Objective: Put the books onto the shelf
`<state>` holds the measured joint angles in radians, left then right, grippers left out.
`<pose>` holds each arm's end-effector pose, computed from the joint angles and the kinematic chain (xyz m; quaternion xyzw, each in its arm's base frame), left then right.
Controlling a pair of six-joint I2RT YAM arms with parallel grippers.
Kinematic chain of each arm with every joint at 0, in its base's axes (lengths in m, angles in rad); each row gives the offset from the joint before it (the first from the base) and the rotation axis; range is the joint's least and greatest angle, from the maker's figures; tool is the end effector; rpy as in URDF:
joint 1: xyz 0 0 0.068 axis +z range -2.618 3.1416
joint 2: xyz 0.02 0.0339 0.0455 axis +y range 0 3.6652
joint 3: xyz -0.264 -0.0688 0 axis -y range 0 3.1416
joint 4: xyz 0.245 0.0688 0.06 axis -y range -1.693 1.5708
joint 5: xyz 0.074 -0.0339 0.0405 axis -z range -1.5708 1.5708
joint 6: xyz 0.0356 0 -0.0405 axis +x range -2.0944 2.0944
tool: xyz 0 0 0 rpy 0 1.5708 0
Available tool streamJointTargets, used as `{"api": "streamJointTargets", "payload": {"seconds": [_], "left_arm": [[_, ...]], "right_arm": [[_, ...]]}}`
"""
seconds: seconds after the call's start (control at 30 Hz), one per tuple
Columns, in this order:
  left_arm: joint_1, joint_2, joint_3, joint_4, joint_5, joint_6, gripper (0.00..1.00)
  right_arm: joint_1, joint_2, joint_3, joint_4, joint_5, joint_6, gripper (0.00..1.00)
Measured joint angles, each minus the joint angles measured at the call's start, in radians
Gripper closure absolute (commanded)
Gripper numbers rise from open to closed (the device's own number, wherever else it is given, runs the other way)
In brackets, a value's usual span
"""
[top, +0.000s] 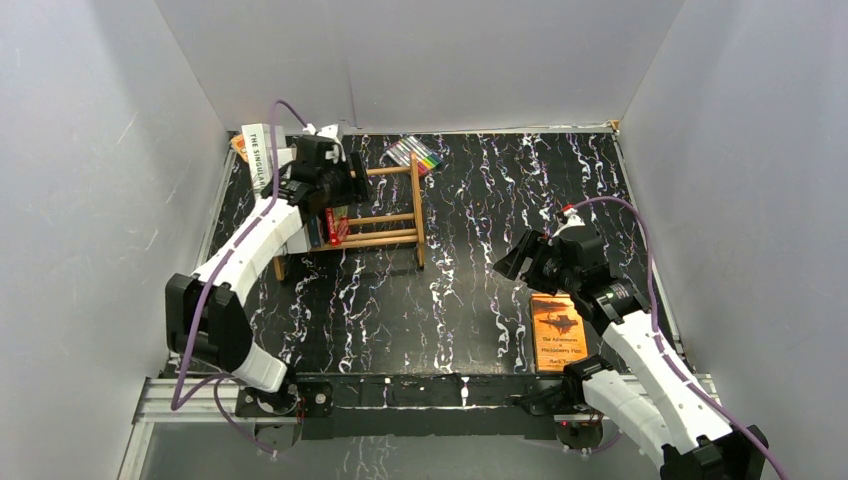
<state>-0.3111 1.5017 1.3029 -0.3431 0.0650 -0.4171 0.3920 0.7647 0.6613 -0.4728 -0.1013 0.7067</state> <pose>0.3302 -0.1086 0.3308 -0.0301 0.8697 -0.2016 0.4495 0.1568 0.0687 0.2710 0.1137 0.8707 0.2867 0.3831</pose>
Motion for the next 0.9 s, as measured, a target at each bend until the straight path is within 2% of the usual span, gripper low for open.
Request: {"api": "streamJointTargets", "payload": {"seconds": [0.3, 0.4, 0.5, 0.63, 0.73, 0.9], "left_arm": [[-0.072, 0.046, -0.018, -0.056, -0.282, 0.039, 0.35], [-0.071, 0.042, -0.010, -0.103, -0.319, 0.073, 0.35], [-0.069, 0.002, -0.010, -0.131, -0.259, 0.119, 0.35], [-0.071, -0.098, -0.007, -0.127, -0.074, 0.159, 0.34], [-0.072, -0.176, -0.003, -0.098, 0.039, 0.165, 0.32], [-0.084, -0.260, -0.015, -0.034, 0.142, 0.161, 0.32]], "right_arm": [[0.000, -0.014, 0.000, -0.039, 0.038, 0.000, 0.18], [0.000, -0.005, 0.004, -0.066, 0.059, 0.006, 0.17], [0.000, 0.013, 0.023, -0.111, 0.093, 0.019, 0.18], [0.000, 0.025, 0.066, -0.177, 0.154, 0.028, 0.17], [0.000, 0.044, 0.129, -0.256, 0.245, 0.026, 0.16], [0.000, 0.109, 0.212, -0.366, 0.415, 0.019, 0.13]]}}
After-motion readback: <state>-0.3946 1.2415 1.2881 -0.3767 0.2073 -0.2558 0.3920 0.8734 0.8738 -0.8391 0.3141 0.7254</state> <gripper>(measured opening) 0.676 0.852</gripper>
